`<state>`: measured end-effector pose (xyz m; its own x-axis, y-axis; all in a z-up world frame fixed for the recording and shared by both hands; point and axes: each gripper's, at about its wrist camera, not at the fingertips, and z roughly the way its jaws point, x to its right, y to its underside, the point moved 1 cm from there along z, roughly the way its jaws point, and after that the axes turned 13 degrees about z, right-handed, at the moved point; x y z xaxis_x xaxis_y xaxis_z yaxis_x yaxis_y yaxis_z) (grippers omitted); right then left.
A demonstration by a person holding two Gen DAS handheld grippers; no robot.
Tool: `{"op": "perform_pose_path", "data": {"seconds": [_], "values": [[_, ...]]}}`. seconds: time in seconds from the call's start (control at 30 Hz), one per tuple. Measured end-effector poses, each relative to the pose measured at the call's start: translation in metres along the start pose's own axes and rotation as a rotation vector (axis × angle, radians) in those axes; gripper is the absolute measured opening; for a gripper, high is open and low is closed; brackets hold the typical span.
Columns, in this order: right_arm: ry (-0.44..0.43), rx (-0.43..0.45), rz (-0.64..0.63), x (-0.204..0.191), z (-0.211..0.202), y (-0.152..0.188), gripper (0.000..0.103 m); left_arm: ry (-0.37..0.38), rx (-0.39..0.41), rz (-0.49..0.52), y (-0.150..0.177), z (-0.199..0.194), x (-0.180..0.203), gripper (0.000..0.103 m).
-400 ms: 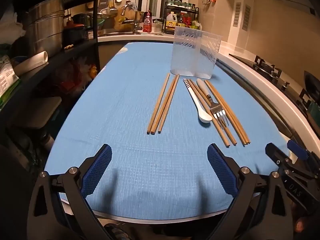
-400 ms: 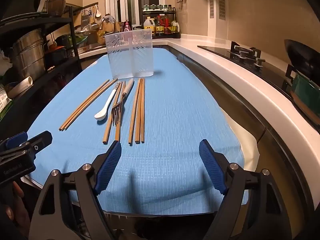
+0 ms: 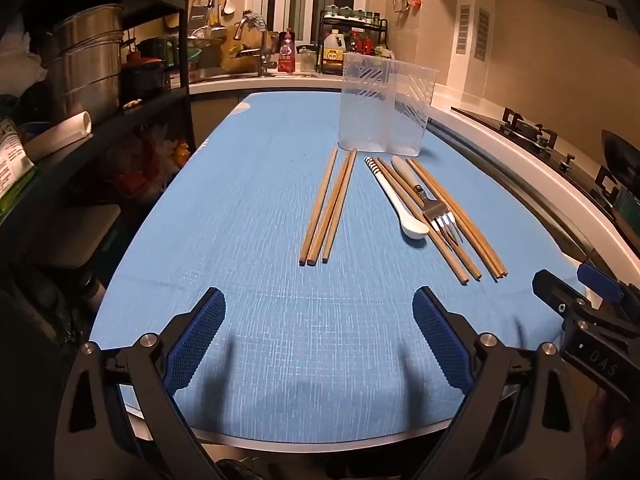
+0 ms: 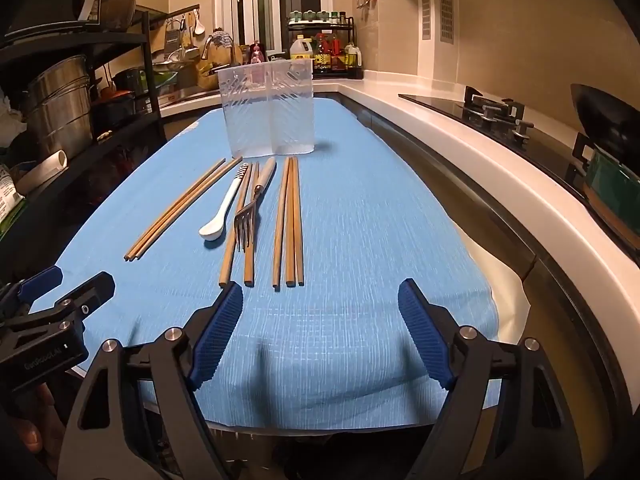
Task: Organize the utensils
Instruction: 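Move both tools toward the loose wooden chopsticks on the board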
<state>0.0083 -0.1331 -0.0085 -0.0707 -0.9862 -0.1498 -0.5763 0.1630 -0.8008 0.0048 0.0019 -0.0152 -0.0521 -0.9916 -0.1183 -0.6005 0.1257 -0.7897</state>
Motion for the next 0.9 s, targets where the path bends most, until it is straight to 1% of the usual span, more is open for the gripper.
{"op": "perform_pose_path", "data": {"seconds": [0.07, 0.13, 0.3, 0.4, 0.53, 0.67, 0.9], "values": [[-0.003, -0.008, 0.014, 0.018, 0.003, -0.008, 0.079, 0.003, 0.015, 0.013, 0.002, -0.002, 0.004, 0.091], [-0.001, -0.008, 0.01, 0.02, 0.004, -0.011, 0.079, 0.015, 0.03, 0.011, 0.002, -0.004, 0.004, 0.091], [0.009, 0.005, 0.006, 0.024, 0.0, -0.014, 0.079, 0.001, 0.027, -0.012, 0.001, -0.008, 0.001, 0.087], [0.01, 0.013, 0.0, 0.025, -0.003, -0.013, 0.079, 0.019, 0.037, -0.027, 0.0, -0.011, 0.0, 0.085], [0.013, 0.022, 0.0, 0.026, -0.006, -0.017, 0.079, 0.011, 0.053, 0.01, -0.002, -0.013, 0.005, 0.084], [0.017, 0.035, -0.004, 0.026, -0.008, -0.019, 0.079, 0.036, 0.057, 0.021, -0.002, -0.013, 0.009, 0.078], [0.022, 0.04, 0.0, 0.027, -0.009, -0.018, 0.079, 0.06, 0.067, 0.023, -0.002, -0.016, 0.009, 0.066]]}}
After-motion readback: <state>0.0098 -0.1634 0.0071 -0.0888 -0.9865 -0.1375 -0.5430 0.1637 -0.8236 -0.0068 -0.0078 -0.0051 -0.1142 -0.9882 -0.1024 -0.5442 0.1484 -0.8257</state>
